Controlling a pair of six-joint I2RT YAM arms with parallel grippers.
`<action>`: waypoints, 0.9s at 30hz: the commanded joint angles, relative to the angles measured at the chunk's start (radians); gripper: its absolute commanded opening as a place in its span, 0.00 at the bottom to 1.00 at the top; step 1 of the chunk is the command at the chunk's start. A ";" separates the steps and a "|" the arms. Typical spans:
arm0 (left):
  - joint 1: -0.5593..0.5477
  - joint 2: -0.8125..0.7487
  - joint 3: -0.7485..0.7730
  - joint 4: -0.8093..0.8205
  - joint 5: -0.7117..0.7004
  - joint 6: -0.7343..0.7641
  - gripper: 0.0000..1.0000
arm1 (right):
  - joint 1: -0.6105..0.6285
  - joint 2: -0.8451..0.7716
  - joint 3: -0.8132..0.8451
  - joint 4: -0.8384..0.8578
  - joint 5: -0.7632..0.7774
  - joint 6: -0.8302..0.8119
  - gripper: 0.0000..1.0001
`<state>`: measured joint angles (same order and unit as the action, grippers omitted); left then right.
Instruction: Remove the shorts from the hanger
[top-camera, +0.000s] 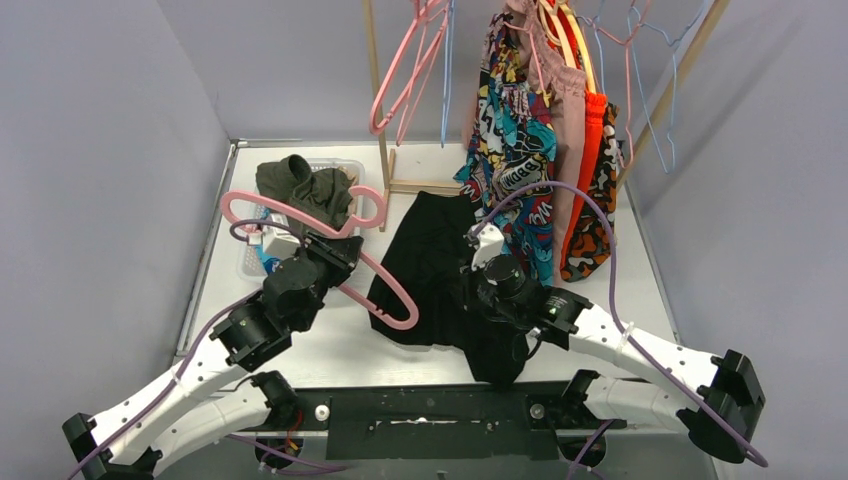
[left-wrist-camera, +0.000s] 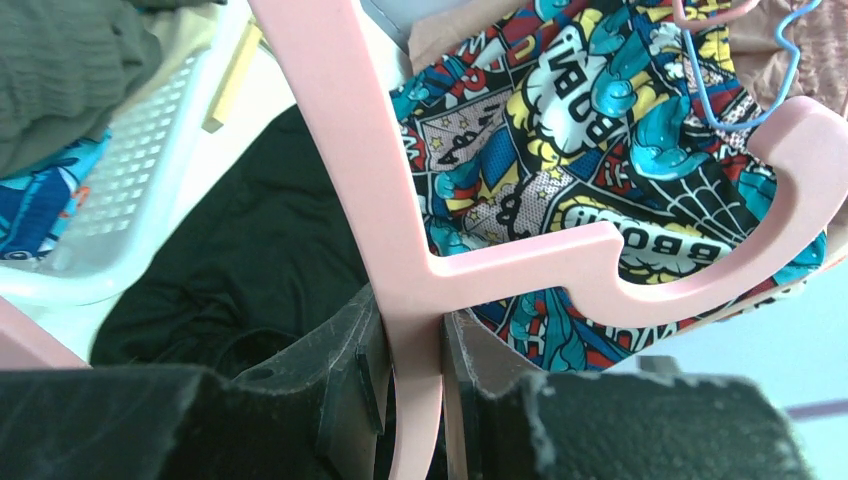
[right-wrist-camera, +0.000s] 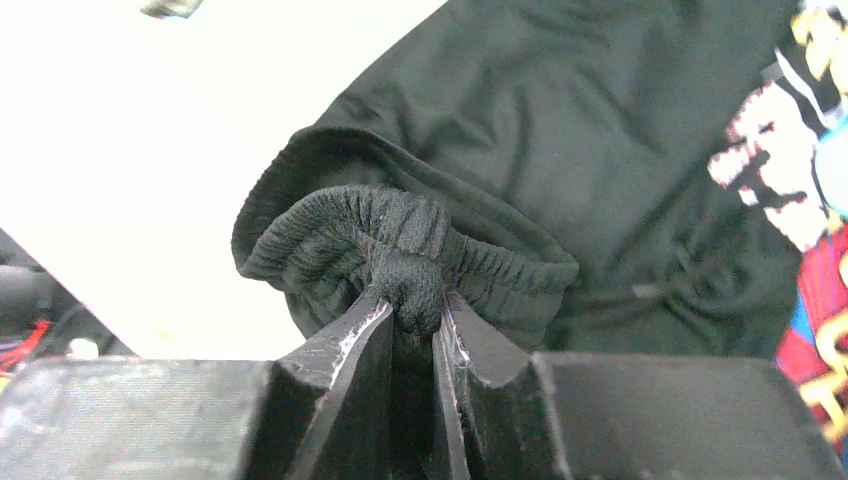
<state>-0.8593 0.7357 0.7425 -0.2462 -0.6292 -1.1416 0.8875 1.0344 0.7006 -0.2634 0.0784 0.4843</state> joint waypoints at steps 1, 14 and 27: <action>0.008 -0.052 0.054 -0.051 -0.069 -0.007 0.00 | 0.032 -0.034 0.069 0.268 -0.047 -0.087 0.00; 0.010 -0.119 0.032 -0.056 -0.056 -0.013 0.00 | 0.023 -0.012 -0.182 0.294 -0.125 0.209 0.45; 0.013 -0.038 -0.035 0.032 0.079 -0.289 0.00 | 0.031 -0.283 -0.248 0.529 -0.365 -0.094 0.62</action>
<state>-0.8536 0.6975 0.7197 -0.3164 -0.5888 -1.3106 0.9115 0.7723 0.4812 0.1013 -0.1413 0.4629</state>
